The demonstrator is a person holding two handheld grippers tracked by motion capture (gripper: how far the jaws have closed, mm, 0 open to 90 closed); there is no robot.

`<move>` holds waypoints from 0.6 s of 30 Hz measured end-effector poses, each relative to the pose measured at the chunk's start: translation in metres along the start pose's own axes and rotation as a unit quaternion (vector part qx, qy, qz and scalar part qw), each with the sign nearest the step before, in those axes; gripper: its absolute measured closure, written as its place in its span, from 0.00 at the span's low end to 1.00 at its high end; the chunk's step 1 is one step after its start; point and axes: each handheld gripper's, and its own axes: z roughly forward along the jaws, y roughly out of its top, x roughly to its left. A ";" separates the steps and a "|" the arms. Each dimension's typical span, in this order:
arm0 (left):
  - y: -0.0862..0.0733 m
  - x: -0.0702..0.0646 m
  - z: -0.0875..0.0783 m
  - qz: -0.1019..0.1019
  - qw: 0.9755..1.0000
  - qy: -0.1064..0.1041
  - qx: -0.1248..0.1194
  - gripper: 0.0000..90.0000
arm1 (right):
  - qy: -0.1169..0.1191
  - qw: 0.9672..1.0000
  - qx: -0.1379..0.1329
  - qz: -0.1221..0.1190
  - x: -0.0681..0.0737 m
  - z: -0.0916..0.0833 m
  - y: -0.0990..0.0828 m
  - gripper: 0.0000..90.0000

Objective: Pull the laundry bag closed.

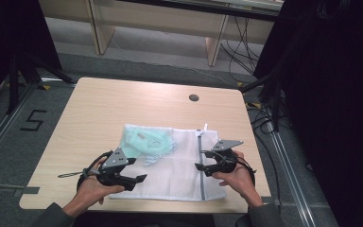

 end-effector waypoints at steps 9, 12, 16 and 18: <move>-0.004 -0.001 -0.006 -0.005 1.000 0.009 -0.006 0.26 | 0.007 1.000 0.002 0.000 0.009 -0.009 -0.011 0.37; -0.006 -0.002 -0.009 -0.010 1.000 0.011 -0.002 0.25 | 0.007 1.000 -0.003 0.005 0.014 -0.013 -0.017 0.36; -0.009 -0.003 -0.013 -0.015 1.000 0.009 0.000 0.24 | 0.012 1.000 -0.001 0.005 0.018 -0.017 -0.022 0.35; -0.010 -0.003 -0.015 -0.012 1.000 0.009 -0.003 0.22 | 0.010 1.000 -0.003 0.014 0.021 -0.019 -0.025 0.35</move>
